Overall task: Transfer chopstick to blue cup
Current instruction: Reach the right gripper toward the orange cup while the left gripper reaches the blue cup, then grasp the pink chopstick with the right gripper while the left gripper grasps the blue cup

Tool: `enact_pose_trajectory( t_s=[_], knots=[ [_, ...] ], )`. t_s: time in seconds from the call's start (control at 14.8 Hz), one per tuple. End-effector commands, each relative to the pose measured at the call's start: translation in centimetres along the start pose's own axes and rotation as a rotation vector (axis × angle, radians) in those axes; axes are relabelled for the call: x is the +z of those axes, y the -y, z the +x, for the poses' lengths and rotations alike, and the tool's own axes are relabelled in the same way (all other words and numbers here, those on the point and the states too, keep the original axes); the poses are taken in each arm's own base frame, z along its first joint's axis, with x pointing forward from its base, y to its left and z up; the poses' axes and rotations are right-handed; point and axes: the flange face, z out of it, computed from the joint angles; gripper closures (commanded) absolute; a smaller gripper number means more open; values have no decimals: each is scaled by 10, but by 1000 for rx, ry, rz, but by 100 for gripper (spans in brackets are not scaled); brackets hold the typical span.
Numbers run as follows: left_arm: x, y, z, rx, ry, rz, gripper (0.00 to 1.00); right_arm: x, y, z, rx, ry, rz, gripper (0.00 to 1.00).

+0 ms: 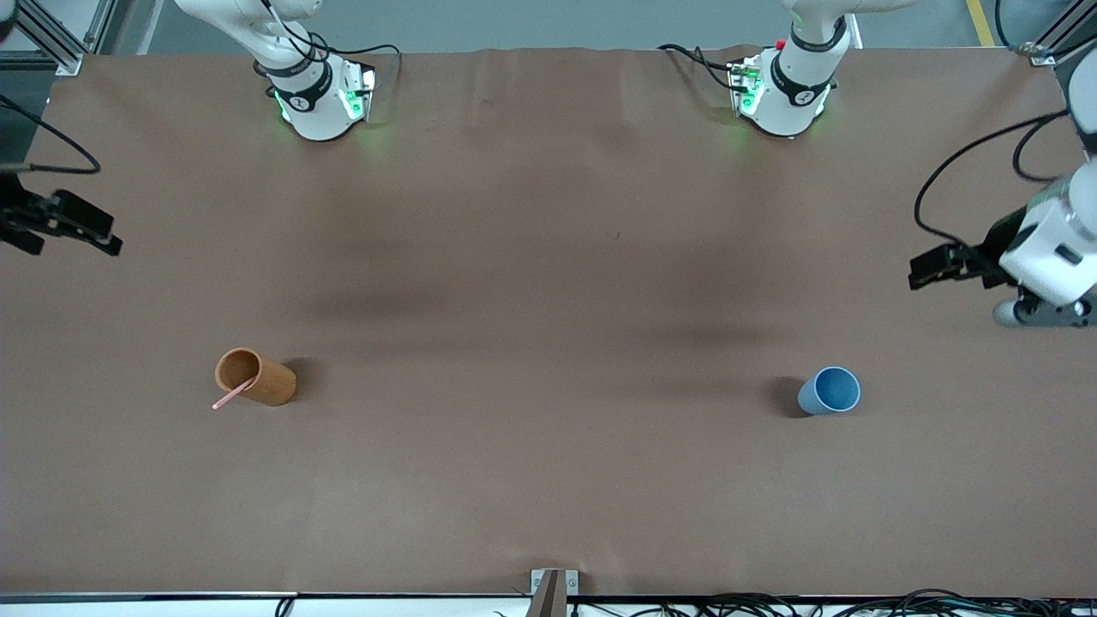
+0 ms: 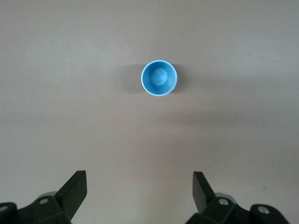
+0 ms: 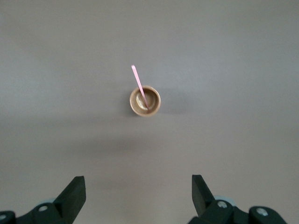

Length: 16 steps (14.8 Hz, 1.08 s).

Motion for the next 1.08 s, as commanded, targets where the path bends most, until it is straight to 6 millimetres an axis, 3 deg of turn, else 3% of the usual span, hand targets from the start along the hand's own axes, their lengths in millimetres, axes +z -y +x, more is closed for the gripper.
enact_pose_trajectory(
  t_s=[0.0,0.54,0.74,1.01],
  knots=[
    [44,13,22,-3,5,-4,0,45,4,30,-15,8,-1,0],
    [176,19,79,-6,-69,-26,1,157,4,87,-16,-1,-6,5],
    [205,15,86,2,-59,-31,14,200,3,103,-12,-10,-3,7],
    [236,16,88,49,-21,-34,21,240,4,117,-6,-36,4,11]
  ],
)
